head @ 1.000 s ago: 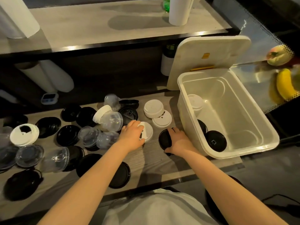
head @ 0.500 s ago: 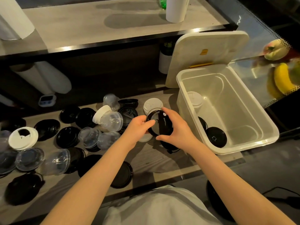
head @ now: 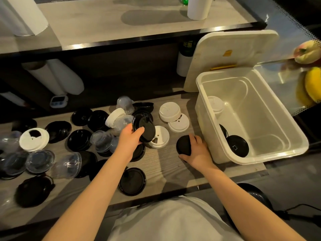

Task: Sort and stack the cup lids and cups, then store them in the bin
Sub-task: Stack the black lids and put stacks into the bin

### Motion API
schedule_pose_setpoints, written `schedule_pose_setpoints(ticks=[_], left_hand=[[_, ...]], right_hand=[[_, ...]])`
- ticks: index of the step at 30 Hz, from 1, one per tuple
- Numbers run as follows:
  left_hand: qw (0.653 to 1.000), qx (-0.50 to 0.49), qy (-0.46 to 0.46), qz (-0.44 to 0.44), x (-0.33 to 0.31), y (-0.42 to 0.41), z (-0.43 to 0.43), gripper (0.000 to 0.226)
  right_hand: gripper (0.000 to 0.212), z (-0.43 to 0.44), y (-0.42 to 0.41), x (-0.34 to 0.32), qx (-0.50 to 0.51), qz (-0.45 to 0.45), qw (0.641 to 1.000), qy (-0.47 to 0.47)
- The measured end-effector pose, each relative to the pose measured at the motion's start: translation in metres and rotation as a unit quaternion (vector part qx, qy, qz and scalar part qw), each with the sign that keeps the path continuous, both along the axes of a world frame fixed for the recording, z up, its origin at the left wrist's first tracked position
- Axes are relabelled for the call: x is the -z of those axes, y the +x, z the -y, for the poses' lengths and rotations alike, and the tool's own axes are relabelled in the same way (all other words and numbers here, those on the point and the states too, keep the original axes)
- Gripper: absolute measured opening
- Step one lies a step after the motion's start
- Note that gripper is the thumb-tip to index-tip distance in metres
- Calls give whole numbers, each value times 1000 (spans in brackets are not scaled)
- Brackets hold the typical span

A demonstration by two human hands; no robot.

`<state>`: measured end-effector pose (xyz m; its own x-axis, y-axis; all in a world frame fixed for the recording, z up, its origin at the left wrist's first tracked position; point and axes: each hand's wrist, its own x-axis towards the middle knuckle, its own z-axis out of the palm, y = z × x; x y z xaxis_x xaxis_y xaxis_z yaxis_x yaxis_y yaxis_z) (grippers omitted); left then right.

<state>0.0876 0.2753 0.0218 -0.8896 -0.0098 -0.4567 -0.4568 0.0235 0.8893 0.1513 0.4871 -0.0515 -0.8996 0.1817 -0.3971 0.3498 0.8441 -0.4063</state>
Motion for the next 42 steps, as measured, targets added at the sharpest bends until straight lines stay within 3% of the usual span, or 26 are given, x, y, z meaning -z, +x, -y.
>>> schedule_pose_setpoints(ticks=[8, 12, 15, 18, 22, 25, 27, 30, 33, 36, 38, 42], left_hand=[[997, 17, -18, 71, 16, 8, -11, 12], [988, 0, 77, 135, 19, 12, -23, 39], [970, 7, 179, 162, 12, 16, -28, 37], [967, 43, 208, 143, 7, 19, -28, 32], [981, 33, 160, 105, 6, 21, -18, 21], [986, -4, 138, 89, 6, 18, -9, 22], [989, -33, 119, 87, 9, 15, -2, 22], [989, -63, 100, 87, 14, 16, 6, 20], [987, -80, 91, 102, 19, 20, 9, 28], [990, -81, 38, 112, 21, 27, 9, 36], [990, -74, 16, 115, 20, 31, 8, 39], [981, -102, 97, 131, 13, 37, 6, 16]], right_hand=[[89, 0, 1, -27, 71, -150, 971, -171], [91, 16, -5, -47, 10, -199, 955, -219], [92, 27, -9, -54, -81, -201, 952, -218], [97, 34, -12, -53, -117, -196, 951, -208], [106, 29, -14, -51, -169, -154, 955, -191], [91, 13, -15, -42, -98, -127, 969, -190], [86, 0, -12, -27, -52, -81, 986, -137], [97, -4, -6, -5, -95, 24, 994, -53], [90, 1, -5, 5, -105, 14, 994, -10], [84, 11, -5, -4, -43, -75, 990, -115], [83, 24, -5, -17, -23, -147, 965, -214], [87, 56, -17, -40, -127, -175, 941, -261]])
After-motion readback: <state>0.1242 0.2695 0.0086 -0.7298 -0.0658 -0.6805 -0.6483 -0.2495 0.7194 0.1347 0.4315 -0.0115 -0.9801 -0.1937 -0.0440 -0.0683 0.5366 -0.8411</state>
